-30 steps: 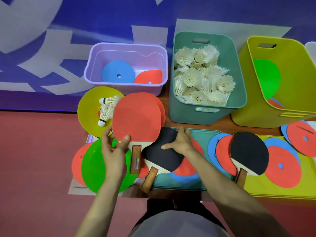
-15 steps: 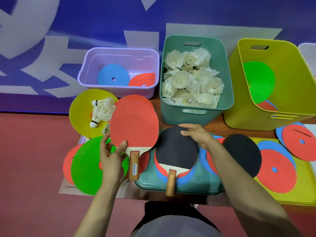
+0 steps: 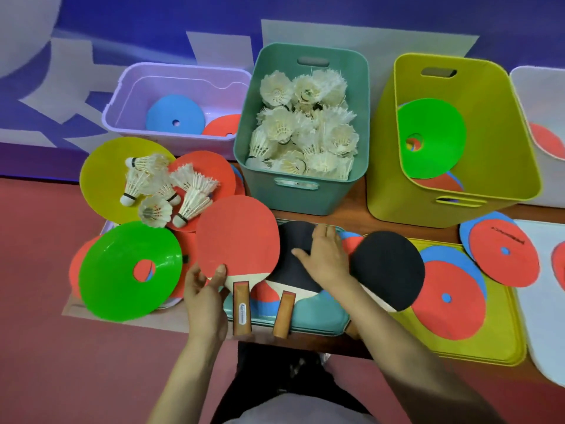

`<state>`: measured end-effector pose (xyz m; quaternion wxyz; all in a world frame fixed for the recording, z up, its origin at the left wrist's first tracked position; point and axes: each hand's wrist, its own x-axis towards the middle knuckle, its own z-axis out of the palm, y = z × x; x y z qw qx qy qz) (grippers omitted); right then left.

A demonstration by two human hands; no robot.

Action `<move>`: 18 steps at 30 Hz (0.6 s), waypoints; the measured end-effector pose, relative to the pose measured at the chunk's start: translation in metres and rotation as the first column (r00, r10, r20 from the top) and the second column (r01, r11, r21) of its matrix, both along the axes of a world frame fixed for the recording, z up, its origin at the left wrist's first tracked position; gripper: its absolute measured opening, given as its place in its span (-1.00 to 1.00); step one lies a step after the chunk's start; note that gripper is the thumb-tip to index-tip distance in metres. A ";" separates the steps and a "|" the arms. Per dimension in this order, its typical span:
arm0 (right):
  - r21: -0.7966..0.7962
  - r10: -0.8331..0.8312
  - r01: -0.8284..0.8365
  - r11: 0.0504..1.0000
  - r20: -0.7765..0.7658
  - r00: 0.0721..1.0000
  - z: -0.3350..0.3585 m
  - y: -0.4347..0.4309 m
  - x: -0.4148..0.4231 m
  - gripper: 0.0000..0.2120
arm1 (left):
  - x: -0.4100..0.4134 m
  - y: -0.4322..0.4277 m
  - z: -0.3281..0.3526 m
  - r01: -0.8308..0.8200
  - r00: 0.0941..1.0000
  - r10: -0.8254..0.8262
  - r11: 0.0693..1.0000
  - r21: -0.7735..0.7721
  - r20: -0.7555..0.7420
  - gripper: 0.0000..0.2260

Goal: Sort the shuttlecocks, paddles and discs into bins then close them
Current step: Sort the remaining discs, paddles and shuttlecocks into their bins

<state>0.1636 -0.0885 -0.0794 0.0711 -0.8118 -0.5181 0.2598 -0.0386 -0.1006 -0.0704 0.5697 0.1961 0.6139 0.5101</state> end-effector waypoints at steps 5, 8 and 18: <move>-0.225 0.152 -0.144 0.964 0.019 0.988 -0.002 -0.038 -0.037 -0.41 | 0.002 -0.004 -0.002 -0.036 0.999 0.036 0.999 0.012 0.028 -0.67; -0.255 0.162 -0.137 0.957 0.079 0.984 -0.006 -0.050 -0.056 -0.38 | 0.000 -0.004 -0.005 0.033 0.999 -0.033 0.999 0.043 -0.003 -0.70; -0.180 -0.094 0.102 0.978 0.053 0.994 -0.004 -0.070 -0.089 -0.48 | -0.021 -0.001 -0.007 0.195 0.981 -0.195 0.981 0.017 0.024 -0.66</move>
